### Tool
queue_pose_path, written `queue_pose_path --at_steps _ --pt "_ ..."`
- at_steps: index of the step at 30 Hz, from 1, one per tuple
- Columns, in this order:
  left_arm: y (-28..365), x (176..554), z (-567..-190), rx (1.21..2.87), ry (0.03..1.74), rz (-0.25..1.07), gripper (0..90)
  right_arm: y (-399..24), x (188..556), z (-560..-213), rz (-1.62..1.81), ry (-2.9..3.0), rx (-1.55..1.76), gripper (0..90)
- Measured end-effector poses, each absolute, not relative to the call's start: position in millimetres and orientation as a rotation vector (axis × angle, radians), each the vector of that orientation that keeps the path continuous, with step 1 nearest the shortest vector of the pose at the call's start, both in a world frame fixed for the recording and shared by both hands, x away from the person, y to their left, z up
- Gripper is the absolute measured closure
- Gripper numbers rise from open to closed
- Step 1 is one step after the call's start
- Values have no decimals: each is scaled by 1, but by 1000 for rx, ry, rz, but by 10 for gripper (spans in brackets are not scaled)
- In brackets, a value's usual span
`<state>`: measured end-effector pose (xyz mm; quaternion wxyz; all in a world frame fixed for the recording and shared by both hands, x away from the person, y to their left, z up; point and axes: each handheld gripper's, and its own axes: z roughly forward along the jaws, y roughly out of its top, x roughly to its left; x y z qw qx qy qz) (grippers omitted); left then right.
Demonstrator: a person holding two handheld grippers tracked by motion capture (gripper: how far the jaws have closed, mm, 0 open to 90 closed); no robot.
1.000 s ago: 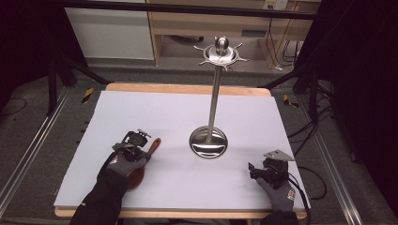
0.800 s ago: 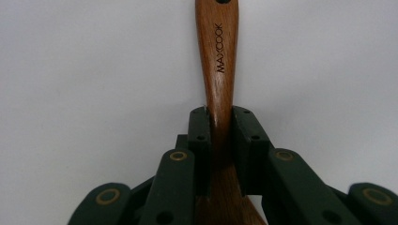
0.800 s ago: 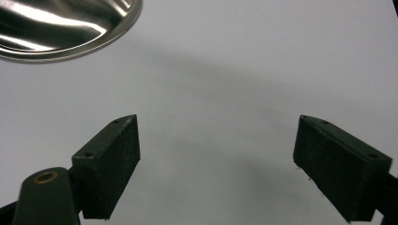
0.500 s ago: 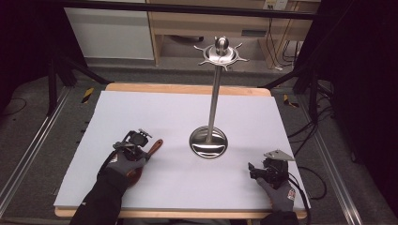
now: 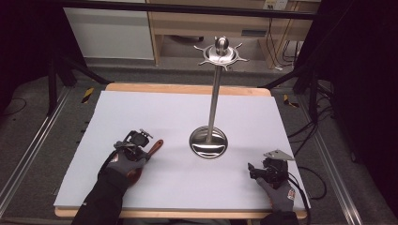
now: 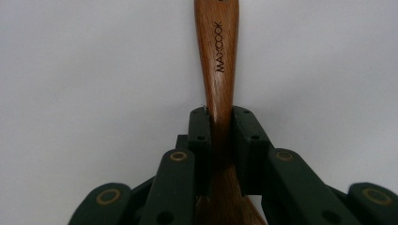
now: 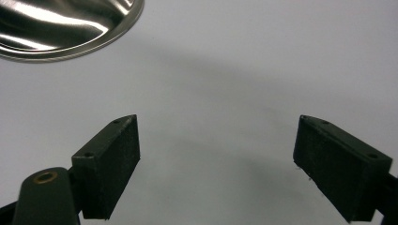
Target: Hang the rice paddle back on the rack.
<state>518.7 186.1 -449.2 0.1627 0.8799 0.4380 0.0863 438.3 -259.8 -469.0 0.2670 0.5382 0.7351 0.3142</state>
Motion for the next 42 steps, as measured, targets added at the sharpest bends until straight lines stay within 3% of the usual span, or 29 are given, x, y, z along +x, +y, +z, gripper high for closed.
queue_pose_path --at_steps 26,42 --pt "198 501 -429 2430 1181 270 782 -261 438 -468 851 1981 1461 150" --pt "215 468 -401 2198 1059 400 782 -261 438 -469 845 1977 1461 146"
